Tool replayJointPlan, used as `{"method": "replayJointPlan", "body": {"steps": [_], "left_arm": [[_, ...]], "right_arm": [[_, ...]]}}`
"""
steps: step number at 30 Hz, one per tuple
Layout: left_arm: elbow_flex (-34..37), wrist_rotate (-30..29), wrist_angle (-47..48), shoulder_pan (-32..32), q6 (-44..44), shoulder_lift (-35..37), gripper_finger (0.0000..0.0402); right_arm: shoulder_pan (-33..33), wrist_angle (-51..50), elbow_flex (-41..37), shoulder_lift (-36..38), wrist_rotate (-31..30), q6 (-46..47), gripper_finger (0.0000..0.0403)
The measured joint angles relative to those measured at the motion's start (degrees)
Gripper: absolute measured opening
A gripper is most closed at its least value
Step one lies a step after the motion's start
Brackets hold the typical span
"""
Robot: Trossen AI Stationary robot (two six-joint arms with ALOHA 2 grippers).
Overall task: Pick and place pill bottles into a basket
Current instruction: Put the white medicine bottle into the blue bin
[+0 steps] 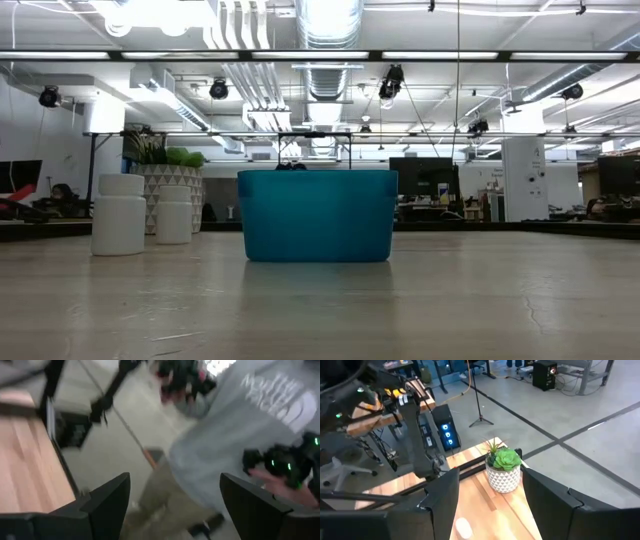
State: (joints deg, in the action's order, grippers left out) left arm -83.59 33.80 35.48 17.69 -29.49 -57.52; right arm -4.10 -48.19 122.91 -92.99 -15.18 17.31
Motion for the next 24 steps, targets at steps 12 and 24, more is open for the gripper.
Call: {"method": "replayJointPlan", "body": {"steps": [12,24], "left_arm": [[-3.83,-13.43,21.83,11.05,4.73,-8.23,0.0290],[-4.59,-28.50,34.01,21.87,4.57,-18.64,0.0290]], "right_arm": [[0.00,-0.04,-2.64,-0.07,0.05,-0.81,0.0210],[0.09,0.02,-4.55,-0.07,0.22,0.30,0.0210]]}}
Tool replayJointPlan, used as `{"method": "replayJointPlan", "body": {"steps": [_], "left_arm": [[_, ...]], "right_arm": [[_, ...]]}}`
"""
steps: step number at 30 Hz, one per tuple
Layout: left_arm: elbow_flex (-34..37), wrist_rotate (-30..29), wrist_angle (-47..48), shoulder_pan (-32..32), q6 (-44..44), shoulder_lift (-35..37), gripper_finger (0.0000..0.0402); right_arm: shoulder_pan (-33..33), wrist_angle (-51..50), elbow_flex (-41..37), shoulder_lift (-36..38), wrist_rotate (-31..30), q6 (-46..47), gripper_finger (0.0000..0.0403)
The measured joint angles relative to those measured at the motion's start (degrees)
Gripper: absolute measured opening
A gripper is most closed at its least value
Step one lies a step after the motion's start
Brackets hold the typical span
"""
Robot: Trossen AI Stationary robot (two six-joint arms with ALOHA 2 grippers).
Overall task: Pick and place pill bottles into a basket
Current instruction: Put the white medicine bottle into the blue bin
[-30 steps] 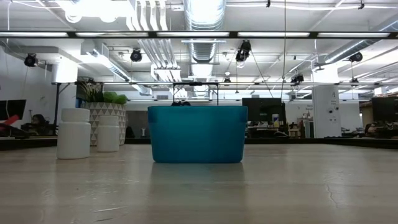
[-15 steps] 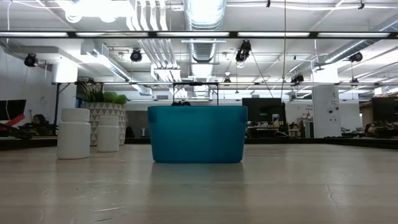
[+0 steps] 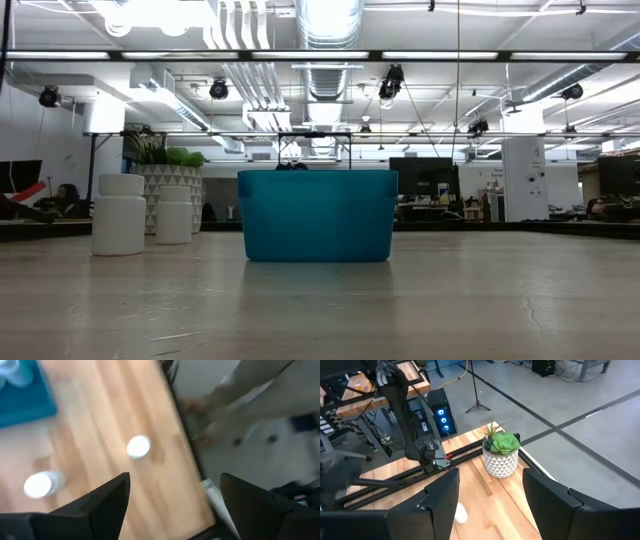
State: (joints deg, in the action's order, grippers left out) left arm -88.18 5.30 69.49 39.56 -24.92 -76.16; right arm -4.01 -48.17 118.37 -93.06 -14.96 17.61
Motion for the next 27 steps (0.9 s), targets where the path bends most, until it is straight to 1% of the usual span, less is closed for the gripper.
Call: {"method": "replayJointPlan", "body": {"steps": [4,8,14,22,27], "left_arm": [[0.00,-2.85,2.82,1.65,0.79,-5.00,0.0290],[0.01,-3.23,2.27,2.24,3.30,-9.25,0.0290],[0.39,-7.13,-1.43,2.51,6.28,-14.07,0.0290],[0.45,-8.12,-6.95,2.51,5.83,-15.93,0.0290],[1.60,-8.90,-8.38,2.48,3.70,-16.04,0.0290]], "right_arm": [[0.00,-0.01,0.00,0.00,0.05,-0.04,0.0210],[0.00,-0.01,0.00,0.00,0.17,-0.11,0.0210],[0.00,-0.01,0.00,0.00,0.26,-0.46,0.0210],[0.04,-0.01,0.00,0.00,3.58,-0.92,0.0210],[0.42,-0.01,0.00,0.00,3.69,-2.66,0.0210]]}}
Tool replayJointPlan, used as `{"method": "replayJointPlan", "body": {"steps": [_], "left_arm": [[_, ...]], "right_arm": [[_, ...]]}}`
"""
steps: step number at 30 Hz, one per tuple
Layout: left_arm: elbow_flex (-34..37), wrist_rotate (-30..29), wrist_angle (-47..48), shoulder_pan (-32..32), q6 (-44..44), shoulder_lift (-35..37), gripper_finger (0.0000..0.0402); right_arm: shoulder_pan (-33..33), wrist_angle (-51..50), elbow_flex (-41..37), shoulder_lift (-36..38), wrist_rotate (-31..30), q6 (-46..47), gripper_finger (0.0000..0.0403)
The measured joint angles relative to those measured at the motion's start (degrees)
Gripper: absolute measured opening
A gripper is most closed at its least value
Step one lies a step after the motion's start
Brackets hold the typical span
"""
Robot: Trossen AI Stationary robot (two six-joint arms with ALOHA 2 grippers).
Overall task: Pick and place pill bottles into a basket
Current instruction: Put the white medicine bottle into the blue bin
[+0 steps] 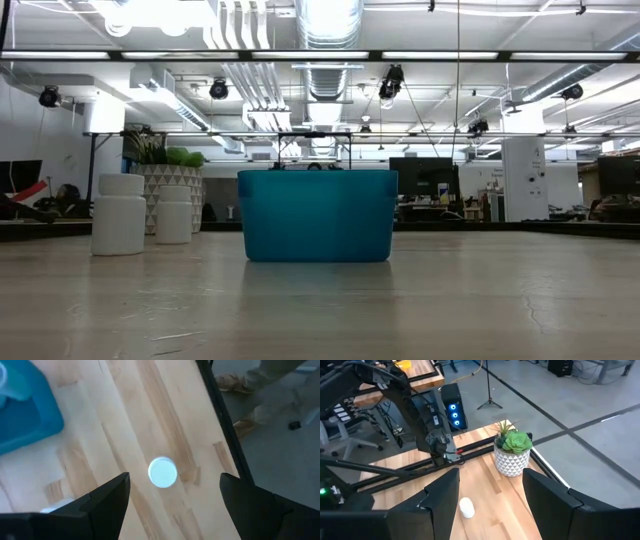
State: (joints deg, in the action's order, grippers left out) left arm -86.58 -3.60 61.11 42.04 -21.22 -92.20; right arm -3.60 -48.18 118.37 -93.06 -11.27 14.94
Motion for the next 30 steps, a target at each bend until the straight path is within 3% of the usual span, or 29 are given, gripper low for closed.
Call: {"method": "replayJointPlan", "body": {"steps": [18,30], "left_arm": [[16.39,0.48,-16.29,-0.04,-3.23,0.42,0.0290],[21.40,0.28,-22.17,-0.45,-3.92,0.44,0.0290]], "right_arm": [[-0.02,0.52,-0.09,0.00,0.96,-0.59,0.0210],[-0.02,0.42,-0.11,0.00,1.26,-0.59,0.0210]]}}
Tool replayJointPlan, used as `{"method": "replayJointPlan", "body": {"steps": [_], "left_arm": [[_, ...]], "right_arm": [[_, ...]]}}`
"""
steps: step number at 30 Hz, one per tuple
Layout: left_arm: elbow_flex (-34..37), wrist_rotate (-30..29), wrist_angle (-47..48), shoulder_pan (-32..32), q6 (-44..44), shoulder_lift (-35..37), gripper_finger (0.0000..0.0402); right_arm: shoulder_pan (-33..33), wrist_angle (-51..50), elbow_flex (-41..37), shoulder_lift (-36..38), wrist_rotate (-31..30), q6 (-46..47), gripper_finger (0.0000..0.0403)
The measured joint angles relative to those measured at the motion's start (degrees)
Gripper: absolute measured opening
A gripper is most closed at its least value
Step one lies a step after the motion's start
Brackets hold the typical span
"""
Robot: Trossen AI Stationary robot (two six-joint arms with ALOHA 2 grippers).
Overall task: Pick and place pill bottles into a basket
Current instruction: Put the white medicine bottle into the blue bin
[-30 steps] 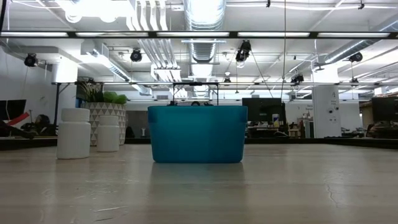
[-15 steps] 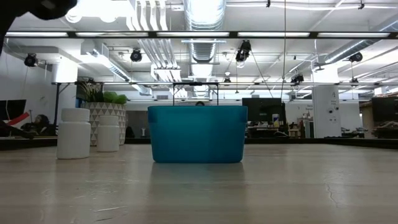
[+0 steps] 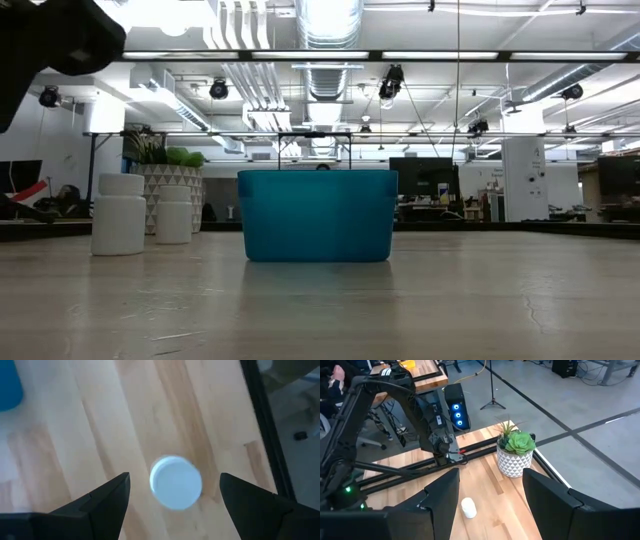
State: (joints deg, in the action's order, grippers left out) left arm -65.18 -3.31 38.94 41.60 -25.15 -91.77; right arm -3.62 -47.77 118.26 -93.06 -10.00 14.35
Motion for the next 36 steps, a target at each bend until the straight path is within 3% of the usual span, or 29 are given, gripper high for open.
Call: {"method": "replayJointPlan", "body": {"steps": [6,18,22,31,36], "left_arm": [[3.72,0.90,-6.12,-0.30,-2.06,0.00,0.0290],[5.61,1.46,-8.33,-0.52,-3.04,0.00,0.0286],[5.61,1.46,-8.30,-0.63,-3.02,0.00,0.0258],[5.63,1.55,-8.31,-0.65,-2.99,0.04,0.0147],[5.63,1.57,-8.21,-0.65,-3.02,0.07,0.0142]], "right_arm": [[0.00,-0.02,-0.11,0.00,0.00,0.00,0.0210],[0.00,-0.04,-0.20,0.00,0.11,0.24,0.0210],[0.09,-0.04,-0.20,0.00,0.16,0.24,0.0210],[0.39,-0.04,-0.20,0.00,0.16,0.24,0.0210],[0.39,-0.04,-0.20,0.00,0.14,0.24,0.0210]]}}
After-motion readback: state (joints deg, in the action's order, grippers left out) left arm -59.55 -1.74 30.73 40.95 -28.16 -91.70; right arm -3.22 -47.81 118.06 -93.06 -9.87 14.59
